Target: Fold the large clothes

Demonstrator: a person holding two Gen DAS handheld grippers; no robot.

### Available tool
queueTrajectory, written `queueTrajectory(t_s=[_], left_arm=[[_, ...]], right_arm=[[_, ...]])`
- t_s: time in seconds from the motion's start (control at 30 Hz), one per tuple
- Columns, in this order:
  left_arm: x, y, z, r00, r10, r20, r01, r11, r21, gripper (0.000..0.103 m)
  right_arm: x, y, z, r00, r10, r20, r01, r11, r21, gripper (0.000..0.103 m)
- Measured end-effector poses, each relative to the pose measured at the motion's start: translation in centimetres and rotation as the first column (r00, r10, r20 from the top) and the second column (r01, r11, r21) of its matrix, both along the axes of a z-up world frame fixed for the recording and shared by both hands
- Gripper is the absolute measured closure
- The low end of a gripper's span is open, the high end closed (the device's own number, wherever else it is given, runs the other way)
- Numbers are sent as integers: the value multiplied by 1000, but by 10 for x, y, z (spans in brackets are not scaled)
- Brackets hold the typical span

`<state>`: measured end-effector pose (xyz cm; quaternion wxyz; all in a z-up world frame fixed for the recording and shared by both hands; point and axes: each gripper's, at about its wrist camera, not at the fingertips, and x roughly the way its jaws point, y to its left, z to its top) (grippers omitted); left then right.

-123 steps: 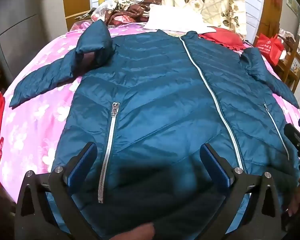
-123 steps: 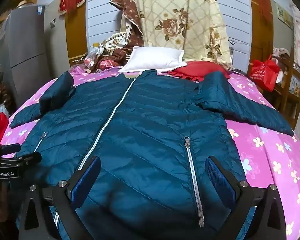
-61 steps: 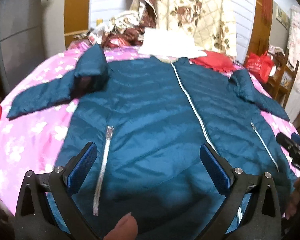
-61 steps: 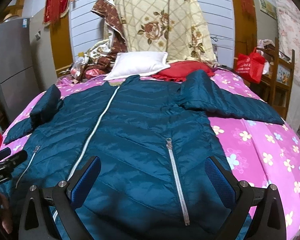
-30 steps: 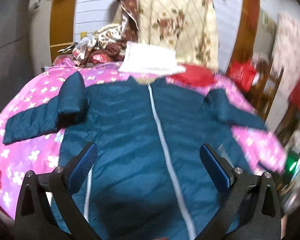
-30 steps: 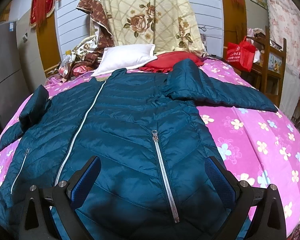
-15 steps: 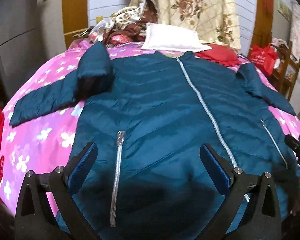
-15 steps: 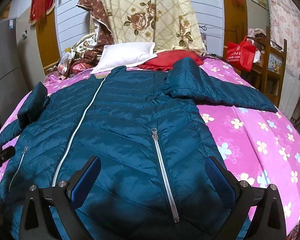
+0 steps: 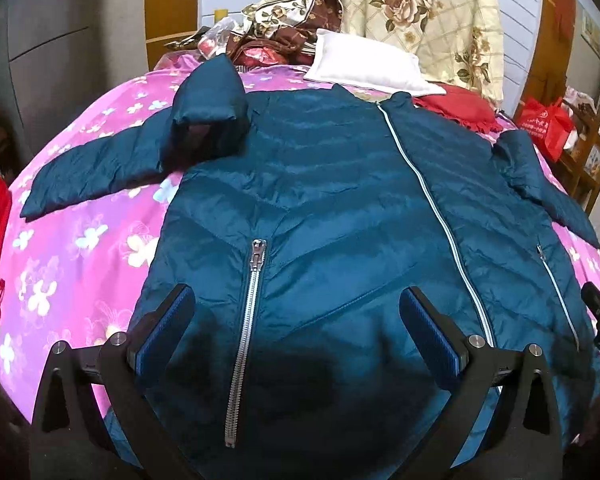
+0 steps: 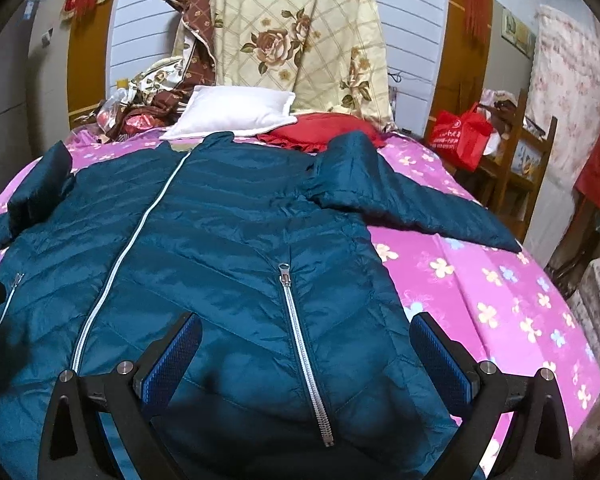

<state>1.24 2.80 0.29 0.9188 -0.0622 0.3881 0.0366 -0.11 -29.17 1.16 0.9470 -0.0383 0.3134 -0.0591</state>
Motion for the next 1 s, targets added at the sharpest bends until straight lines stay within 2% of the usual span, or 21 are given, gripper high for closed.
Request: queueTrajectory(t_s=[1.0], left_arm=[[0,-3,-2,1000,-12,0,12,1000,7,1]], right_arm=[[1,-1,0,1000,-5,3,5,1000,27,0]])
